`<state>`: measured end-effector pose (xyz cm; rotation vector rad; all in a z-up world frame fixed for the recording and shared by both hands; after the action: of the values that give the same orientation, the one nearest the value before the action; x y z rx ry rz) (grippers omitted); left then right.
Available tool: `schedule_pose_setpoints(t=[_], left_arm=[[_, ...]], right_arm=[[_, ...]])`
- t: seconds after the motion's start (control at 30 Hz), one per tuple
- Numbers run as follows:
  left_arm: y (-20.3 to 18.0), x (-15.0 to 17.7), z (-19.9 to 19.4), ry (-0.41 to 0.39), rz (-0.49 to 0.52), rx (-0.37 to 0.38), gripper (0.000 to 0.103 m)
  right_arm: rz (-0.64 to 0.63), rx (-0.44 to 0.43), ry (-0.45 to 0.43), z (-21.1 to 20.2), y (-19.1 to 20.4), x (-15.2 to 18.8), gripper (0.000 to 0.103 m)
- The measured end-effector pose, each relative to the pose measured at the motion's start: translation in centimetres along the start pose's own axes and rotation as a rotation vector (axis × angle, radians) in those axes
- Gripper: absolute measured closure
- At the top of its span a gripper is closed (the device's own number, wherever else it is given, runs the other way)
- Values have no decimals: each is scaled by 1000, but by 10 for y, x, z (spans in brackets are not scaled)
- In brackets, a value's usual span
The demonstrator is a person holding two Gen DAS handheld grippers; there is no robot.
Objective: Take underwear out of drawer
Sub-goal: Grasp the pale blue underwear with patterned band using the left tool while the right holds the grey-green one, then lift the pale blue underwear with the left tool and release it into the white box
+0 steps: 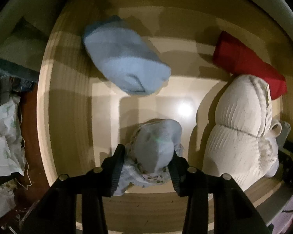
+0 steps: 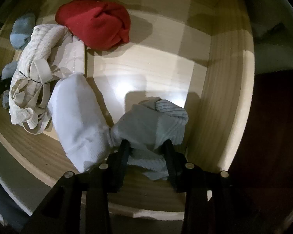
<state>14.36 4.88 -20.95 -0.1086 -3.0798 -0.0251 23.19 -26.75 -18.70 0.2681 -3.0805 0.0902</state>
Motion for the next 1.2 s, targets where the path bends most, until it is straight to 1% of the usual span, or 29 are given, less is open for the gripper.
schedule_pose_setpoints(t=[0.17, 0.27, 0.4, 0.5, 0.53, 0.63, 0.67, 0.73, 0.83, 0.87, 0.9, 0.97, 1.0, 1.03, 1.1, 1.17, 1.2], left_arm=[[3, 8, 1, 23, -20, 19, 63], [7, 10, 3, 34, -29, 30, 65], [11, 9, 1, 40, -39, 42, 69], [17, 7, 0, 37, -39, 46, 71], [18, 7, -1, 34, -43, 49, 72], [15, 5, 1, 32, -49, 56, 73], [15, 12, 4, 32, -48, 57, 73], [11, 14, 2, 24, -46, 62, 75], [15, 12, -2, 20, -48, 75, 76], [14, 18, -4, 15, -45, 80, 76], [14, 18, -5, 12, -44, 81, 77], [16, 19, -7, 8, -43, 88, 77], [17, 20, -7, 6, -41, 87, 77], [18, 21, -4, 5, -41, 85, 77], [22, 26, -8, 3, -44, 96, 77], [18, 31, 2, -7, -43, 101, 78], [18, 32, 0, -11, -39, 104, 78]], right_arm=[[-22, 23, 16, 1, 4, -3, 63], [-22, 20, 29, 2, 8, -9, 62], [-36, 29, 33, 1, 13, -16, 52], [-34, 32, 11, -5, 14, -26, 40], [-42, 36, 13, -4, 16, -28, 39], [-53, 51, 22, 1, 20, -34, 37], [-63, 53, 26, 1, 22, -35, 37], [-74, 63, 28, 2, 26, -36, 36], [-85, 67, 33, 3, 29, -35, 36], [-93, 66, 37, 4, 31, -35, 37], [-100, 63, 42, 6, 32, -35, 41], [-94, 52, 47, 7, 36, -35, 44], [-93, 54, 45, 7, 38, -35, 51], [-93, 40, 48, 7, 39, -34, 54], [-79, 30, 51, 6, 39, -26, 57], [-53, 25, 58, 5, 39, -20, 60], [-42, 22, 53, 4, 39, -19, 62]])
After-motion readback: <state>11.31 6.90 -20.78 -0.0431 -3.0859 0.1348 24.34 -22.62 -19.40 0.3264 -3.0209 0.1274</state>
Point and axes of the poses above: each gripper's, at about its wrist camera, not at the fingertips, and z roughly the way its jaws point, y to its left, x to its underside, the point moved 9 cm from there along z, roughly the way its jaws point, and after that the axes turned 1 degree about y, right-handed, at the moved point
